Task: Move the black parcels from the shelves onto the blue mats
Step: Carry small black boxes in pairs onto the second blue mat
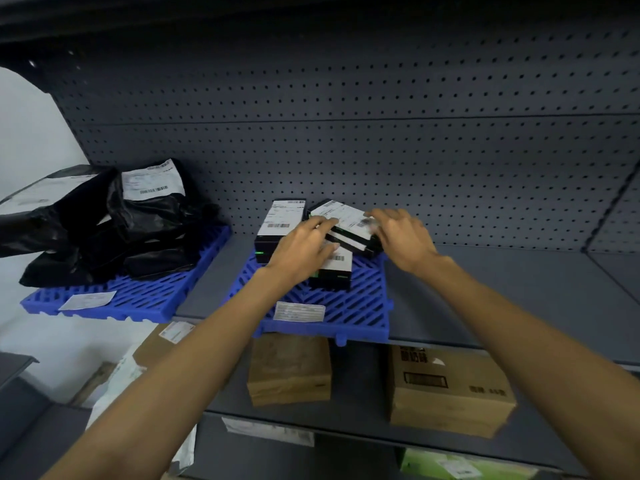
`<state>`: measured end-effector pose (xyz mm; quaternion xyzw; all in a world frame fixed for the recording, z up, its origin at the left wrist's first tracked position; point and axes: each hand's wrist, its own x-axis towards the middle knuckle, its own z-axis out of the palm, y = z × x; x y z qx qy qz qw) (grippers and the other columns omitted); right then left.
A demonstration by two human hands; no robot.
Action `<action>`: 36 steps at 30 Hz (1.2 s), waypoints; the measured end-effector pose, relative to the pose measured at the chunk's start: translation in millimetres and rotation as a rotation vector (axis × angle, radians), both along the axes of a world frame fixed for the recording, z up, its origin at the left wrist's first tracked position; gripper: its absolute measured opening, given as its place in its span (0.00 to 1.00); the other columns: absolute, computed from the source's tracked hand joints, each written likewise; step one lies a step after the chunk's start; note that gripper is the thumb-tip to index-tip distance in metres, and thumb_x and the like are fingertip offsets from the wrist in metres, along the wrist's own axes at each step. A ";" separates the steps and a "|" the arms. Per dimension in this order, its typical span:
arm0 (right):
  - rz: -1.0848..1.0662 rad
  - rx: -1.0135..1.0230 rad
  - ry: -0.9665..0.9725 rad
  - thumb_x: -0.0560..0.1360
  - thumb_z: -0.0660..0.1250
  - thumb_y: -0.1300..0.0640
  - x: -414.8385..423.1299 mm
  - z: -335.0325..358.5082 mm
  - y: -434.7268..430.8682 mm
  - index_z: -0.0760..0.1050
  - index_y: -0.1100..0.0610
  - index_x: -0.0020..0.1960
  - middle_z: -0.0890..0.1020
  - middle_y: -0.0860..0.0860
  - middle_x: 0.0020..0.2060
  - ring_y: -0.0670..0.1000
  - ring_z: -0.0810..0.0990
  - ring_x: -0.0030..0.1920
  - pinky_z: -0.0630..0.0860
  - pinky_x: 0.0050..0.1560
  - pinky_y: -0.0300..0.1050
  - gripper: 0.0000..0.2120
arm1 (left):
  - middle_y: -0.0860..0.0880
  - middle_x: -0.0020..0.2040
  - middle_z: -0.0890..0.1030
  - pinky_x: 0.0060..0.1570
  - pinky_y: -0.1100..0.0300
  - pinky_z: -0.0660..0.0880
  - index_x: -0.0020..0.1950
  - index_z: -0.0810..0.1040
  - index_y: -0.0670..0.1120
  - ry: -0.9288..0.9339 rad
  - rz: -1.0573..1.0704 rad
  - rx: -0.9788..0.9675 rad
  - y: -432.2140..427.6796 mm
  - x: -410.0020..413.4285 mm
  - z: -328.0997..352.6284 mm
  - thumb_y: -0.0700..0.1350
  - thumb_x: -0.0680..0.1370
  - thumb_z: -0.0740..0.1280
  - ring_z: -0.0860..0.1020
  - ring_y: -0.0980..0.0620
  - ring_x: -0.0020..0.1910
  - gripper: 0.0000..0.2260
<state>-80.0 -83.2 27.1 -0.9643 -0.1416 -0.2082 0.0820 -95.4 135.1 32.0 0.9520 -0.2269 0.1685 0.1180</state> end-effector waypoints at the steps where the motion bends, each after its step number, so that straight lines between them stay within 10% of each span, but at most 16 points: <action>1: -0.003 0.017 0.029 0.79 0.59 0.64 3.2 -1.3 -13.0 0.66 0.53 0.72 0.77 0.56 0.63 0.60 0.74 0.61 0.72 0.56 0.53 0.22 | 0.48 0.73 0.68 0.60 0.49 0.74 0.77 0.63 0.49 0.008 0.007 0.003 -10.4 -0.2 -0.9 0.51 0.82 0.61 0.72 0.45 0.67 0.23; 6: 0.131 0.068 0.313 0.73 0.58 0.75 20.7 -11.8 -57.2 0.55 0.49 0.78 0.72 0.60 0.68 0.61 0.76 0.59 0.76 0.51 0.54 0.39 | 0.47 0.78 0.57 0.59 0.45 0.74 0.78 0.59 0.50 0.091 0.077 -0.056 -58.2 -2.5 -15.3 0.53 0.82 0.61 0.75 0.41 0.63 0.26; 16: 0.324 0.280 0.428 0.79 0.61 0.66 58.9 -26.1 -61.1 0.54 0.43 0.78 0.80 0.63 0.57 0.62 0.80 0.54 0.77 0.57 0.59 0.33 | 0.50 0.80 0.49 0.59 0.44 0.74 0.78 0.57 0.54 0.167 0.278 -0.271 -95.6 0.1 -41.7 0.47 0.79 0.67 0.79 0.44 0.50 0.30; 36: 0.286 0.369 0.338 0.76 0.70 0.54 9.5 -22.1 -4.9 0.61 0.50 0.77 0.84 0.57 0.47 0.56 0.81 0.51 0.77 0.57 0.55 0.32 | 0.50 0.79 0.58 0.66 0.65 0.64 0.77 0.64 0.53 0.220 0.066 -0.445 -24.3 -20.5 -23.9 0.32 0.78 0.66 0.56 0.53 0.78 0.31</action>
